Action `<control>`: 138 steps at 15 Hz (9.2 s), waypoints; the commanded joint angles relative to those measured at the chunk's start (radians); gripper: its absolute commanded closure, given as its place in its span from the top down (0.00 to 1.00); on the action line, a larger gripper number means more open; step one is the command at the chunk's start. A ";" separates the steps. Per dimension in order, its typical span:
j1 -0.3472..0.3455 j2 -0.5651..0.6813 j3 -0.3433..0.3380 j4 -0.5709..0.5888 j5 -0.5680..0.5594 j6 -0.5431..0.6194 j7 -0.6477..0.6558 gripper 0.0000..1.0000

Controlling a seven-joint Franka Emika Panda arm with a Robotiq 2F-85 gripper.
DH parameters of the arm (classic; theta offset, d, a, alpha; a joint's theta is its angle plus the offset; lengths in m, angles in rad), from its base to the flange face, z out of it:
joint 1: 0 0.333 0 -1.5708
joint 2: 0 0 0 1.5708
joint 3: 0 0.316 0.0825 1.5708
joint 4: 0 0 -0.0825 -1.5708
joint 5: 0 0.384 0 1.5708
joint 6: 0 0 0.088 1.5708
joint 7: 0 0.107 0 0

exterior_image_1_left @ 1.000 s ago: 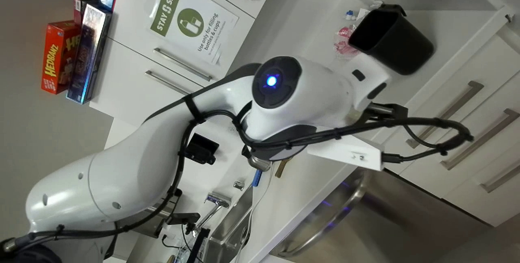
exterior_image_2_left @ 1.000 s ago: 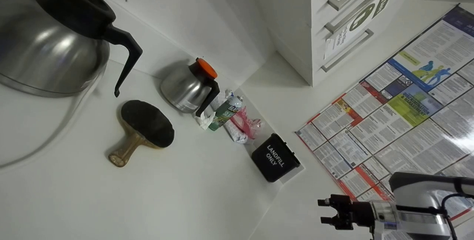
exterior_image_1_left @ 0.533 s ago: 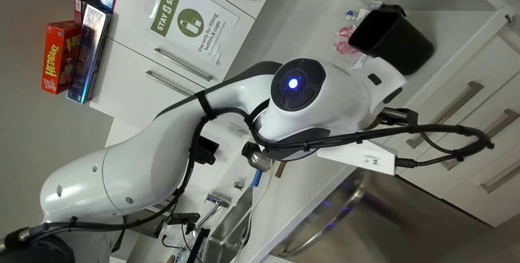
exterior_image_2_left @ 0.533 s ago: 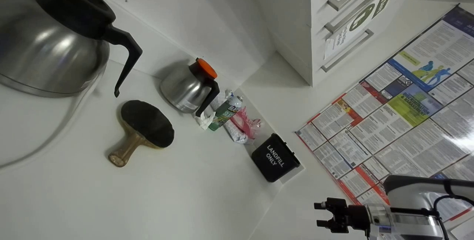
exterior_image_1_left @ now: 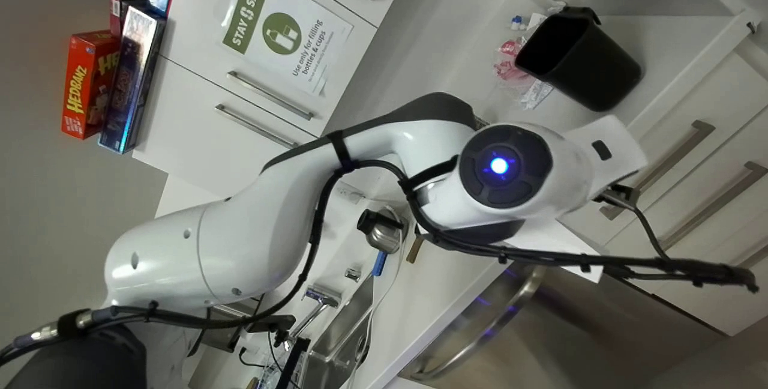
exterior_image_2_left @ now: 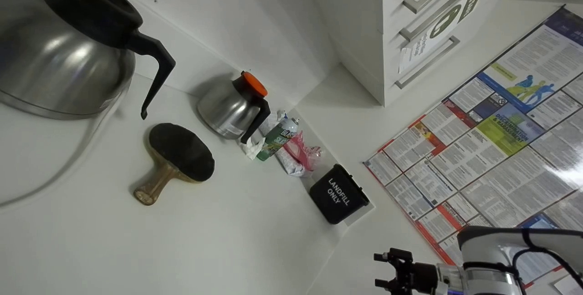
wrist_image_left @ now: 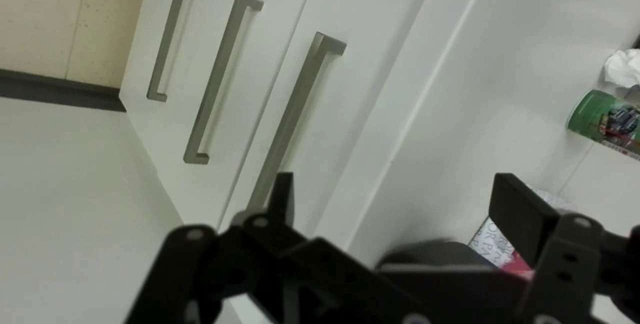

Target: Open the topmost drawer, remove the white object from the drawer and place it on the counter, close the open drawer

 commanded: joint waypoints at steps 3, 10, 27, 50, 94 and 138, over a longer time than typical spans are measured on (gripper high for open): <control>-0.109 0.210 0.037 0.086 0.214 -0.153 -0.085 1.00; -0.228 0.468 0.046 0.243 0.383 -0.473 -0.164 1.00; -0.212 0.676 0.104 0.383 0.616 -0.545 -0.118 1.00; -0.137 0.799 0.108 0.511 0.727 -0.582 -0.051 0.34; -0.406 0.610 -0.161 0.288 0.359 -0.769 -0.023 0.97; -0.028 0.275 0.149 0.096 -0.450 0.371 -0.041 1.00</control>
